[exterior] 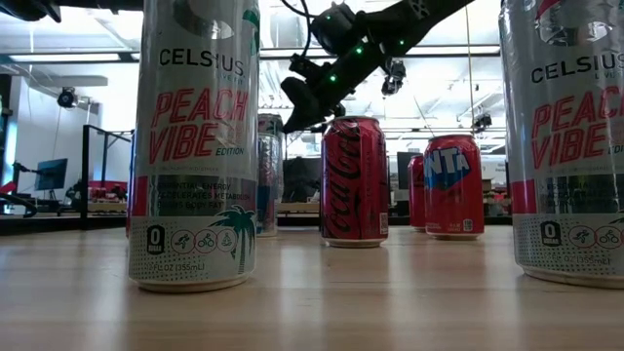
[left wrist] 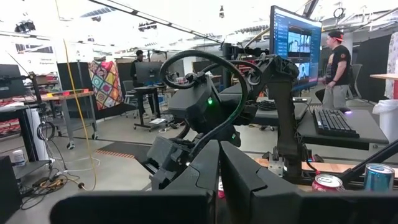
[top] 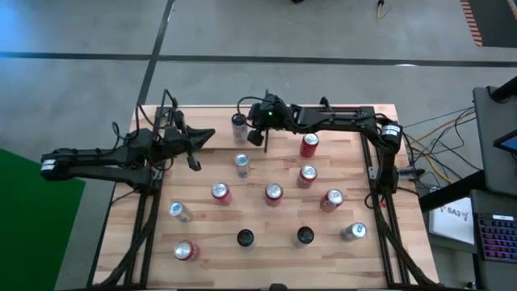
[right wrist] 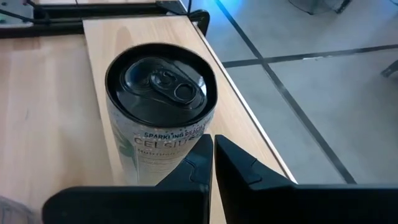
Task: Place canned beverage on shelf
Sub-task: Put the top white pink soda can on the shelf
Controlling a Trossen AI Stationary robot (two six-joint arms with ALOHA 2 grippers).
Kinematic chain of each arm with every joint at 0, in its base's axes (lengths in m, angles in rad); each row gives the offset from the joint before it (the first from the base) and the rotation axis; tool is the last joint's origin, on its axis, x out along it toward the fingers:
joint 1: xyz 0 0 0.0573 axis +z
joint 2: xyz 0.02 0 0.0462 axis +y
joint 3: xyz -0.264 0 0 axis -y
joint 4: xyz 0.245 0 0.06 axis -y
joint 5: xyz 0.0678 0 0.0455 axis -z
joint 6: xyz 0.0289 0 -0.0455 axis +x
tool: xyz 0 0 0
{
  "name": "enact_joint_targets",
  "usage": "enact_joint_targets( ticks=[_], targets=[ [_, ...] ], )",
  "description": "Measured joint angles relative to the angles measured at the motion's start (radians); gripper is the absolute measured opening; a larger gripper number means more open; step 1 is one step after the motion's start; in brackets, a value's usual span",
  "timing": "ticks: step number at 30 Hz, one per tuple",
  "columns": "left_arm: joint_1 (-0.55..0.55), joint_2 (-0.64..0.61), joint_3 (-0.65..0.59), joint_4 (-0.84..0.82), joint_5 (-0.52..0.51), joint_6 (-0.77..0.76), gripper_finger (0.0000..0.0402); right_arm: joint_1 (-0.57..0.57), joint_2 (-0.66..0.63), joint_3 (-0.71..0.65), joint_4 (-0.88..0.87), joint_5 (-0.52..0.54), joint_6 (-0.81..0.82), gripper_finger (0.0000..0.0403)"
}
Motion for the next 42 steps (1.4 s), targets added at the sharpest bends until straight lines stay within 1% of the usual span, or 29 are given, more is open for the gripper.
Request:
enact_joint_targets(
  ticks=[5, 7, 11, 17, 22, 33, 37, 42],
  targets=[
    [0.0, 0.0, 0.0, 0.0, 0.0, 0.001, 0.0, 0.0, 0.007, 0.0, 0.032, -0.024, 0.001, 0.0008],
    [0.0, 0.0, 0.0, 0.0, 0.0, 0.001, 0.0, 0.004, 0.017, 0.0, 0.066, -0.024, 0.0, 0.0008],
    [0.0, 0.0, 0.0, 0.0, 0.0, -0.001, 0.0, 0.005, 0.025, 0.0, 0.078, -0.02, -0.018, 0.0008],
    [0.0, 0.003, 0.0, 0.0, 0.0, -0.012, 0.0, 0.005, 0.013, 0.0, 0.056, -0.017, -0.028, 0.0009],
    [0.0, 0.014, 0.0, 0.0, 0.0, -0.034, 0.0, 0.005, -0.034, 0.0, 0.001, -0.018, -0.037, 0.0009],
    [0.001, 0.105, 0.0, 0.031, 0.0, -0.078, 0.0, 0.005, -0.145, 0.0, -0.118, -0.026, -0.07, 0.0009],
    [0.001, 0.157, 0.0, 0.043, 0.0, -0.089, 0.0, 0.005, -0.187, 0.0, -0.166, -0.026, -0.081, 0.0009],
    [0.002, 0.24, 0.0, 0.11, 0.0, -0.09, 0.0, 0.005, -0.224, 0.0, -0.196, -0.026, -0.083, 0.0009]
  ],
)
